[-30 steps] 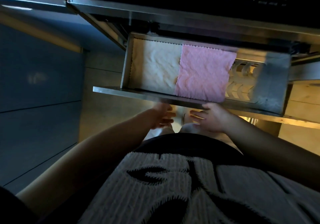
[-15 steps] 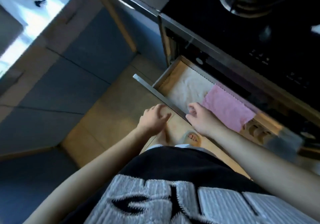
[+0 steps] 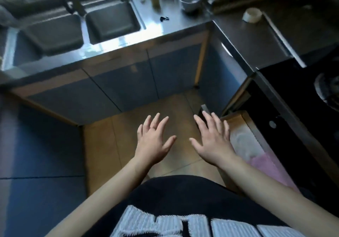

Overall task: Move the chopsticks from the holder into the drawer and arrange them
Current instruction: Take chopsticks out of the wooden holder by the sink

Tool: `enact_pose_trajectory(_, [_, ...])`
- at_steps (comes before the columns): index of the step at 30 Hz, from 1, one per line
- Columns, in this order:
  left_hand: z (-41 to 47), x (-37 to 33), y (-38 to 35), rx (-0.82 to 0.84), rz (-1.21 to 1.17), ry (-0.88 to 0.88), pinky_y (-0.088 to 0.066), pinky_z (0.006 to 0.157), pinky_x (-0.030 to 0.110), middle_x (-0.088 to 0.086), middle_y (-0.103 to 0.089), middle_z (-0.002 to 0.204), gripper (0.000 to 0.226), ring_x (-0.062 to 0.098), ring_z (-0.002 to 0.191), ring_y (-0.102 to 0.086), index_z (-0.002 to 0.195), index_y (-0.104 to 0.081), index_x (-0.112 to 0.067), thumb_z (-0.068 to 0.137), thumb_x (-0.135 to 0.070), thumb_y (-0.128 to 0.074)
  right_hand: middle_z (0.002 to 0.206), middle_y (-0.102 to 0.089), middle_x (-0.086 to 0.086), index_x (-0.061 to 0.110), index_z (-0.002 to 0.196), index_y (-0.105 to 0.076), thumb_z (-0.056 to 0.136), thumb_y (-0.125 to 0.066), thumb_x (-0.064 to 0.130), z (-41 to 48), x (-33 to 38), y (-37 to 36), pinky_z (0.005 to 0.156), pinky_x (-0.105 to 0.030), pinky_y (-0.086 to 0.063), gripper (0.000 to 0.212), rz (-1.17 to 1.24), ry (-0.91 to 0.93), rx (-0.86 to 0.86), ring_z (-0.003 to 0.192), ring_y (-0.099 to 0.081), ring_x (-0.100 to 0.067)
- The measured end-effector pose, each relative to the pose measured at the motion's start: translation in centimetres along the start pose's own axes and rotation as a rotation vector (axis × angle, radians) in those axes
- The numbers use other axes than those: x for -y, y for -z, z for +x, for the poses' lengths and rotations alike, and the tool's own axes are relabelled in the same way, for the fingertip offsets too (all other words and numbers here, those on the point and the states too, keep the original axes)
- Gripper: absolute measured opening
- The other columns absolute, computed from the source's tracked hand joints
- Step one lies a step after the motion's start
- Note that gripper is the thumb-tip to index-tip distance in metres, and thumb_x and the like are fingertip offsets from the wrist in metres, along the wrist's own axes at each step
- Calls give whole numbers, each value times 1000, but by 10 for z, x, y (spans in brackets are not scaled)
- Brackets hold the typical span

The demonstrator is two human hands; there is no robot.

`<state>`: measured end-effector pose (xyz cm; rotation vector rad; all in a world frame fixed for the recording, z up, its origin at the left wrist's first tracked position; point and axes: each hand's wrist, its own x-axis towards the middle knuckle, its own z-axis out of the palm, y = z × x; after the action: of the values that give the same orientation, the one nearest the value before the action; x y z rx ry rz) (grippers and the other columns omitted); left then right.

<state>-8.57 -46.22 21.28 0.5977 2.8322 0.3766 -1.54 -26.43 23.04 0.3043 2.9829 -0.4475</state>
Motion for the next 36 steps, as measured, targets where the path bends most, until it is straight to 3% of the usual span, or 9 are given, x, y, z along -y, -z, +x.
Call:
enact_pose_trajectory(12, [-29, 229, 96, -156, -14, 244, 3, 116, 50, -6, -9, 163, 77, 20, 148, 7, 150, -18, -38, 83, -75, -24, 158, -15, 1, 35, 147, -12, 84, -47, 54, 106, 235, -31, 115, -56, -3, 75, -130, 305, -38, 147, -5, -24])
enact_pose_trajectory(20, [-33, 319, 124, -202, -49, 439, 2, 116, 53, -3, -10, 163, 77, 22, 149, 4, 151, -20, -37, 84, -74, -22, 160, -13, 0, 38, 148, -9, 86, -45, 56, 163, 339, -51, 116, -54, 0, 74, -156, 492, 22, 148, -5, -24])
enact_pose_trajectory(31, [54, 440, 170, -338, -176, 684, 2, 116, 50, -7, -12, 163, 75, 16, 148, 4, 150, -20, -39, 84, -74, -27, 161, -9, 0, 35, 149, -8, 90, -43, 52, 324, 480, -50, 118, -54, 3, 71, -105, 754, 110, 149, 0, -25])
enact_pose_trajectory(36, [102, 494, 210, -458, -224, 818, -6, 116, 51, -7, -17, 161, 77, 14, 147, -1, 149, -25, -36, 83, -73, -33, 159, -17, -1, 34, 147, -17, 88, -44, 49, 402, 540, -36, 118, -53, -3, 67, -78, 848, 125, 148, -7, -26])
